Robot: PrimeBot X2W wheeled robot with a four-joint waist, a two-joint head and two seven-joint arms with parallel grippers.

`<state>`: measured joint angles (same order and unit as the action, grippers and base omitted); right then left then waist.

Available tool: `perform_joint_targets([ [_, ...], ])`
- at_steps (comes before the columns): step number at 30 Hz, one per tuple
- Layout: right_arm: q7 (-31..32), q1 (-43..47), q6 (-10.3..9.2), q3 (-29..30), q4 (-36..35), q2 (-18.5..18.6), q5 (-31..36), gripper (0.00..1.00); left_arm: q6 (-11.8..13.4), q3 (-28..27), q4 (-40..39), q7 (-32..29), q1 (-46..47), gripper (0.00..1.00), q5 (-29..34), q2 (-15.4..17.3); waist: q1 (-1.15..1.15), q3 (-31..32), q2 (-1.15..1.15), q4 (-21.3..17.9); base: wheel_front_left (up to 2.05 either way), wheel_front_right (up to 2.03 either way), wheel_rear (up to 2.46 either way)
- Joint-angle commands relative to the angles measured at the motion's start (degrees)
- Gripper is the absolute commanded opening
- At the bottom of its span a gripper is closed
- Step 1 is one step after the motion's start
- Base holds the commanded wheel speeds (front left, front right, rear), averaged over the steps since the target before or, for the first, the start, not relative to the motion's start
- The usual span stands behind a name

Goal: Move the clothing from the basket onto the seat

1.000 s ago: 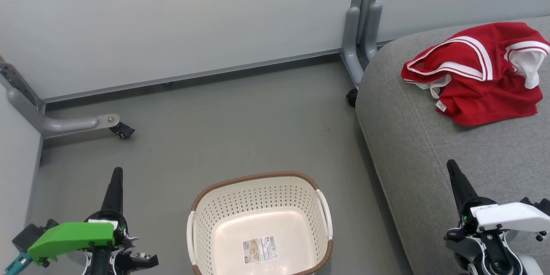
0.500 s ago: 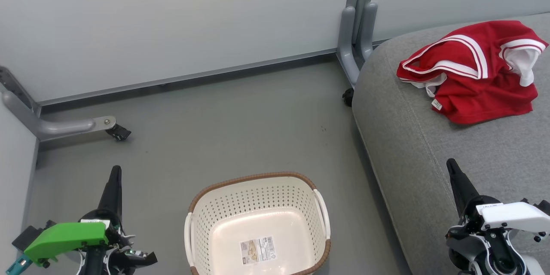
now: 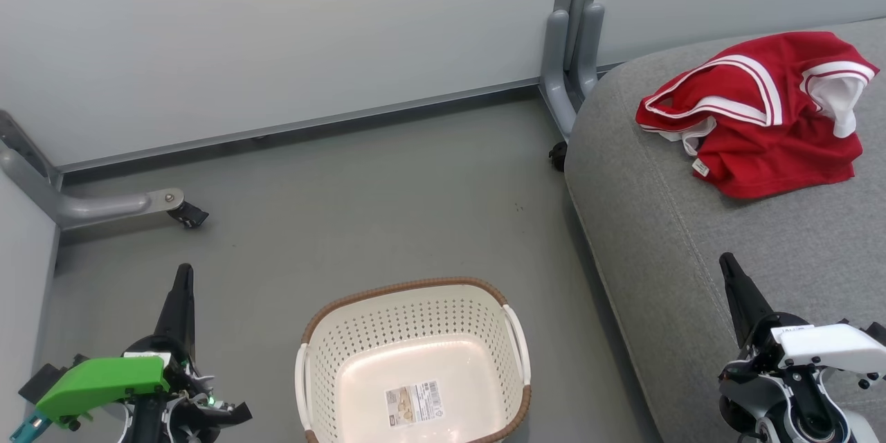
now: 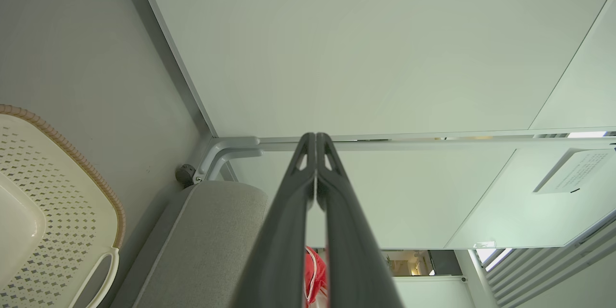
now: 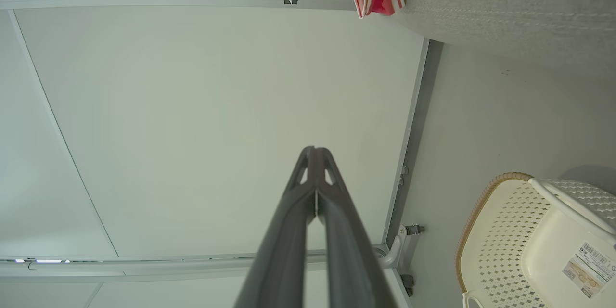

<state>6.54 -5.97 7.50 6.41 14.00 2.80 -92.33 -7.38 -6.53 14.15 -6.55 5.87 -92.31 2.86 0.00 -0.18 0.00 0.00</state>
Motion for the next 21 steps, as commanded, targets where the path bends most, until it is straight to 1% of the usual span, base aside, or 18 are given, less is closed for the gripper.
perform_joint_targets([
  [1,0.1,-0.5,-0.02,0.2,0.1,0.3,-0.2,0.0,-0.2,-0.2,-0.1,-0.2,0.7,0.0,-0.2,0.0,0.0,0.0,0.0,0.0,0.0,0.0,0.0],
  [21,0.2,-0.5,-0.02,0.2,0.1,0.3,-0.2,0.0,-0.2,-0.2,-0.1,-0.2,0.7,0.0,-0.2,0.0,0.0,0.0,0.0,0.0,0.0,0.0,0.0],
])
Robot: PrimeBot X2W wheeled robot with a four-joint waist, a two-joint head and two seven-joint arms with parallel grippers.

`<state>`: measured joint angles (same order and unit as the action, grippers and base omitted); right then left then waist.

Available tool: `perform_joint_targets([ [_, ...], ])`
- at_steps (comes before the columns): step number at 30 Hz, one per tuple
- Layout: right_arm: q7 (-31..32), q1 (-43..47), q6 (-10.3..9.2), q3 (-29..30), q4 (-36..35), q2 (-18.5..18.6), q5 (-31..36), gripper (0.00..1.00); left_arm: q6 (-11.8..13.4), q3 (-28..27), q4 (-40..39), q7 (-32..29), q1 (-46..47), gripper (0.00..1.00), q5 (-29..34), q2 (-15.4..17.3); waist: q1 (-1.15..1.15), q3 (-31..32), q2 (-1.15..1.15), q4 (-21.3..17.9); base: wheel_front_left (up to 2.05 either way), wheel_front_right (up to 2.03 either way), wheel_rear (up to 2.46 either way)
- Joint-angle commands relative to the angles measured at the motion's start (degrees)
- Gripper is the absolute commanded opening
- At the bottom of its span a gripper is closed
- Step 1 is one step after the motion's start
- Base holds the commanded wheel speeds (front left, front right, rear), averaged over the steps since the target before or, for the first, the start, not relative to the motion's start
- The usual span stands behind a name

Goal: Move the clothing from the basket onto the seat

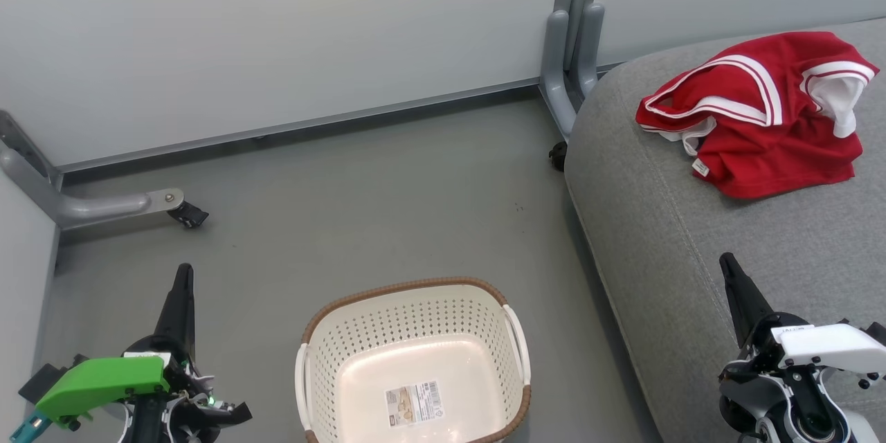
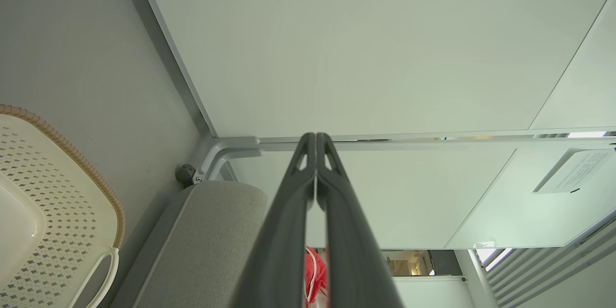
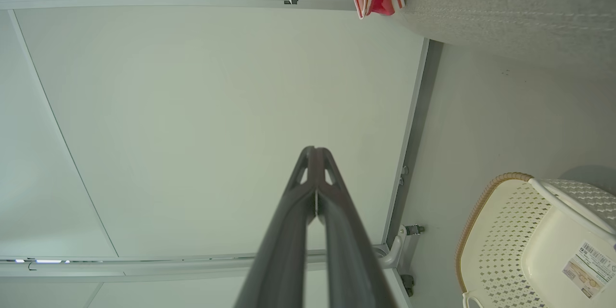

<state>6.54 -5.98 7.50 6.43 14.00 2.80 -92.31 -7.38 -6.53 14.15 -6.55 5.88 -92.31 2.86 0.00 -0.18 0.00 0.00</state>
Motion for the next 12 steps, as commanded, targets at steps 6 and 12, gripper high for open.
perform_joint_targets([
  [6,0.2,-0.5,-0.02,0.2,0.1,0.3,-0.2,0.0,-0.2,-0.1,-0.2,-0.2,0.7,0.0,-0.2,0.0,0.0,0.0,0.0,0.0,0.0,0.0,0.0],
  [12,0.2,-0.5,-0.02,0.2,0.1,0.2,-0.2,0.0,-0.2,-0.1,-0.2,-0.2,0.7,0.0,-0.2,0.0,0.0,0.0,0.0,0.0,0.0,0.0,0.0],
])
